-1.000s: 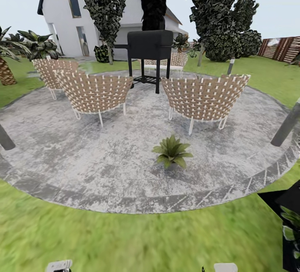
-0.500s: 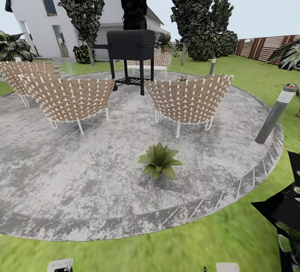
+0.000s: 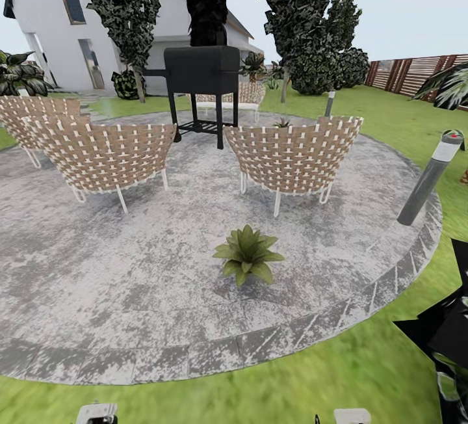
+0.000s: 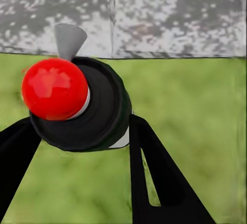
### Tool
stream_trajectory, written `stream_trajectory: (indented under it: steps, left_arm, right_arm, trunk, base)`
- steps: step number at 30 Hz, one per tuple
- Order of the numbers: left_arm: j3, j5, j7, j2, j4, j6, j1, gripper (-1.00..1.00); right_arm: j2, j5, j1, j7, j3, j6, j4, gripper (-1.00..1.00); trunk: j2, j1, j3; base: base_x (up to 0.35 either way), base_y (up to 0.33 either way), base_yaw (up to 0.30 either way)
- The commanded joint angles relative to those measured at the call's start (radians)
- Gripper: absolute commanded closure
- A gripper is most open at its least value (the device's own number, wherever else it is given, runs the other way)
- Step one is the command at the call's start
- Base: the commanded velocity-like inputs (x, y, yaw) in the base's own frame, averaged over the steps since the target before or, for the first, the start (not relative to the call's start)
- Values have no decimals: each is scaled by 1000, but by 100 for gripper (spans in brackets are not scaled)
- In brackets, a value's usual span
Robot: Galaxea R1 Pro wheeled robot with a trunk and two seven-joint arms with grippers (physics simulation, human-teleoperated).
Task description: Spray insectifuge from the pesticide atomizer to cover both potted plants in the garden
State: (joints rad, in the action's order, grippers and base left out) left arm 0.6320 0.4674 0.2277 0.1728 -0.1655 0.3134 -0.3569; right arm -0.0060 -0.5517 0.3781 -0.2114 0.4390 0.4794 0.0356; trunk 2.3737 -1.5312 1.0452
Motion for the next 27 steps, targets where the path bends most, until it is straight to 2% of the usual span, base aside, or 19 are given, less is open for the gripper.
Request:
stream_trajectory:
  steps: [1,5,8,9,11,13,15,18,27]
  left_arm:
    - [5,33,36,2,-1,0,-6,100]
    - [-13,136,161,7,-10,-8,-16,100]
    - [-17,185,234,8,-48,-9,-38,100]
    - [-21,195,269,8,-68,-9,-44,100]
    - [-23,202,313,8,-93,-10,-47,100]
    - [-24,206,359,9,-108,-12,-49,100]
    - [-23,207,376,10,-113,-13,-49,100]
    - [-23,207,385,10,-116,-15,-52,100]
    - [-23,207,387,9,-115,-16,-50,100]
  right_arm:
    - [0,-11,1,-5,-1,2,5,-100]
    - [2,-21,1,30,-45,0,65,-100]
    - [8,-30,1,135,-69,-3,156,-100]
    - [15,-31,1,191,-73,-8,208,-100]
    - [20,-31,1,241,-75,-22,263,-100]
    - [23,-31,1,267,-76,-45,296,-100]
    - [27,-31,1,275,-77,-53,307,-100]
    - [41,-31,1,280,-77,-57,313,-100]
    - [55,-28,1,279,-77,-58,311,-100]
  trunk:
    - [0,0,1]
    - [0,0,1]
    - [0,0,1]
    - [0,0,1]
    - [0,0,1]
    - [0,0,1]
    - [0,0,1]
    - [0,0,1]
    - [0,0,1]
  base:
    - [0,0,0]
    - [0,0,0]
    - [0,0,0]
    - [0,0,0]
    - [36,4,0]
    - [180,72,0]
    - [259,130,0]
    - [308,98,0]
    - [329,101,0]
